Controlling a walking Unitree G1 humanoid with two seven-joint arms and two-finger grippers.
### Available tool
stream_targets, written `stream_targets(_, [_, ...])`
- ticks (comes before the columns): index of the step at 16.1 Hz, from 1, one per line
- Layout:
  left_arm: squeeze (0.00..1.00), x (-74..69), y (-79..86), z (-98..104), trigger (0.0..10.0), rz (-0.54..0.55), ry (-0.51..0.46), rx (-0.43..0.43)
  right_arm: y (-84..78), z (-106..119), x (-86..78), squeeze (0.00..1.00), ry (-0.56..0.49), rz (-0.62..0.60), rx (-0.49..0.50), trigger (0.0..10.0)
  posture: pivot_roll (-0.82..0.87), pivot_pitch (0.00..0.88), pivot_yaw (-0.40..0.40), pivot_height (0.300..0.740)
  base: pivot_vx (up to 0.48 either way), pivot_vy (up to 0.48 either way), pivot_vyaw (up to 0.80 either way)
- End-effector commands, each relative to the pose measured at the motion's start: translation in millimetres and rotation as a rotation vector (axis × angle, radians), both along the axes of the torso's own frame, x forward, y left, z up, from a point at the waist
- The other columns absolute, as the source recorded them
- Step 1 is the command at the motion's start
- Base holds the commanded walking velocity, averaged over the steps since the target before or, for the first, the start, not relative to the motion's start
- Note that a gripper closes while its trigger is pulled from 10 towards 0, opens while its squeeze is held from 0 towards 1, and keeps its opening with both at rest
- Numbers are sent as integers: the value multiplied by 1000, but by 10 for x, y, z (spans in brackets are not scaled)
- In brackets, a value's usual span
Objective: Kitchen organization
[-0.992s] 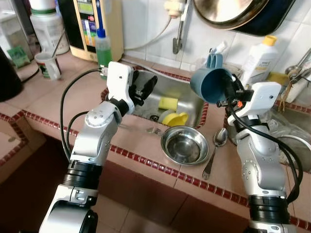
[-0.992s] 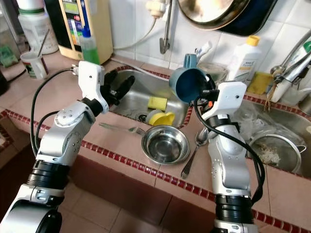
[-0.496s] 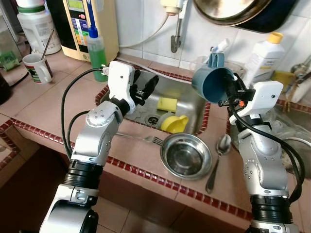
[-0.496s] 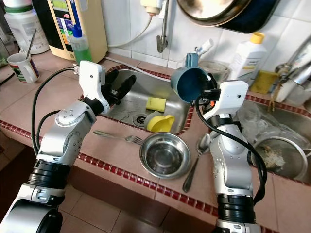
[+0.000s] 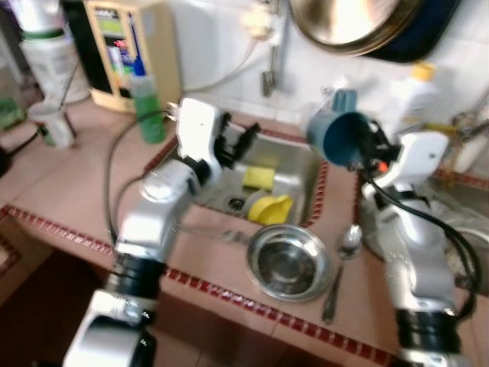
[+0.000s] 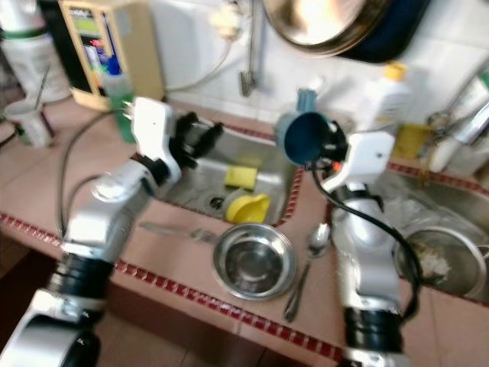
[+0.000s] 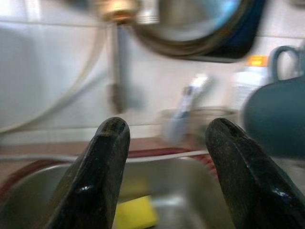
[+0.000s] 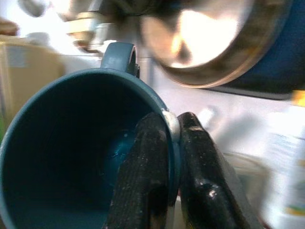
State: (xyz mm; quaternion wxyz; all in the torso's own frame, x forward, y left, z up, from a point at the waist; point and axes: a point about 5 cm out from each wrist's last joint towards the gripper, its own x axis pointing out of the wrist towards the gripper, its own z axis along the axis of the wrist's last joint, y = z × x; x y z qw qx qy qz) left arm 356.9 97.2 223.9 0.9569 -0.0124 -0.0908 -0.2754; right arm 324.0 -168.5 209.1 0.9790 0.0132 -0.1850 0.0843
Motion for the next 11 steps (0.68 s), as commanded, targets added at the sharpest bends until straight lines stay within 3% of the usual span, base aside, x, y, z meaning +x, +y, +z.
stream_targets(1, [0, -25, -63, 69, 10000, -21, -39, 1, -45, 43, -5, 0, -17, -5, -1, 10000, -45, 0, -23, 740, 0, 0, 0])
stream_targets(6, [0, -135, -183, 55, 10000, -84, -50, 77, -112, -56, 121, 0, 138, 16, 3, 10000, -42, 0, -26, 740, 0, 0, 0])
stream_targets(9, [0, -268, -278, 66, 10000, -155, -45, 143, -188, -38, 189, 0, 179, 14, -12, 10000, -37, 0, -29, 740, 0, 0, 0])
stream_targets(11, [0, -456, -329, 62, 10000, -244, -78, 192, -237, -50, 231, 0, 242, 54, 20, 10000, -33, 40, -25, 740, 0, 0, 0])
